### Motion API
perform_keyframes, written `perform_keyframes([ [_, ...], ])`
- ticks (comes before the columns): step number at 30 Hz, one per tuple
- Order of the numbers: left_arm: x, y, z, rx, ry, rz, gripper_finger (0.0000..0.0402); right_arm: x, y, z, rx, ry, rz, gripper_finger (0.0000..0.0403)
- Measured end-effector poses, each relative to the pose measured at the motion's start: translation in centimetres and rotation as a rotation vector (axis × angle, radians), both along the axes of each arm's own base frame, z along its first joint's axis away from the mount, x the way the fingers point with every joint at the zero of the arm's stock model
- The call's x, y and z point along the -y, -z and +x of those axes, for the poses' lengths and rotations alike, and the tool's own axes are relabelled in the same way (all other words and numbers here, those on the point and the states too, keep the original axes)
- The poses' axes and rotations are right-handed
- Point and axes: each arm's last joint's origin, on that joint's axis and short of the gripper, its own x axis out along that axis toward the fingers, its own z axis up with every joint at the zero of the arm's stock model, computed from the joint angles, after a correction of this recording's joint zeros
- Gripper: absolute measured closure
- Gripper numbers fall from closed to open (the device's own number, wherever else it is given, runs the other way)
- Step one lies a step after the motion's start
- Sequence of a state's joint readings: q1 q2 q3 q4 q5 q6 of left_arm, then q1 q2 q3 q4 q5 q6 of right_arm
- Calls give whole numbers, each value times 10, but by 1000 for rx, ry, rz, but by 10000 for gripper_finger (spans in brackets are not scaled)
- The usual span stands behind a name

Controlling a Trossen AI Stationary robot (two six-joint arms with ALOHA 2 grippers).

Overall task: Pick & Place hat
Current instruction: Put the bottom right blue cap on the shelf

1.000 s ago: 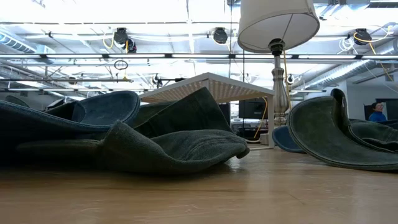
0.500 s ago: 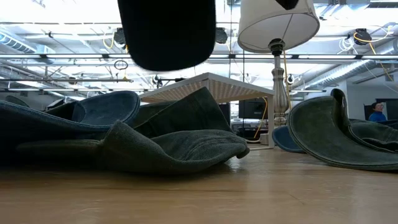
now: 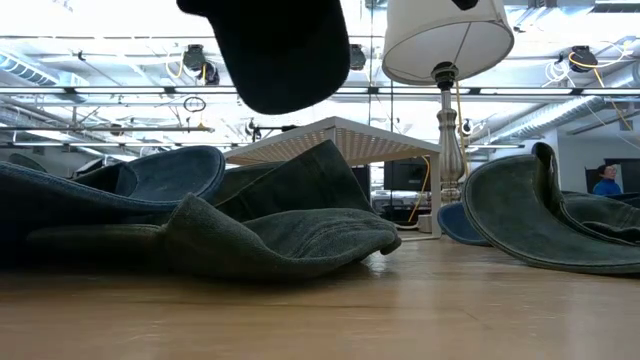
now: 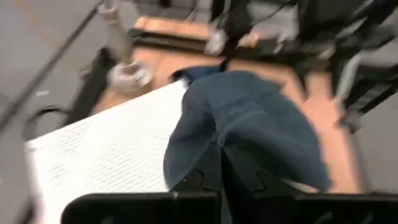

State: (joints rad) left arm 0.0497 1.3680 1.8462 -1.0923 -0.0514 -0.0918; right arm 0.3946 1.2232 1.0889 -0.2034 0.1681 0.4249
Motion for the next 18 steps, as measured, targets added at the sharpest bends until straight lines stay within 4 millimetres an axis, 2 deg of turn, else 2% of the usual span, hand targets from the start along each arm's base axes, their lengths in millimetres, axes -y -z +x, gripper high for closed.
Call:
perform_keyframes([
  [4,-4,-4,5,-103,-54,154,401,3,-1,1,33,77,-64,244],
  [10,-10,2,22,-249,-171,345,402,7,-5,3,89,202,-140,247],
  [15,-13,10,38,-281,-283,434,402,9,-11,6,142,216,-133,247],
  [18,-15,10,42,-248,-387,429,402,9,-14,7,173,221,-114,248],
])
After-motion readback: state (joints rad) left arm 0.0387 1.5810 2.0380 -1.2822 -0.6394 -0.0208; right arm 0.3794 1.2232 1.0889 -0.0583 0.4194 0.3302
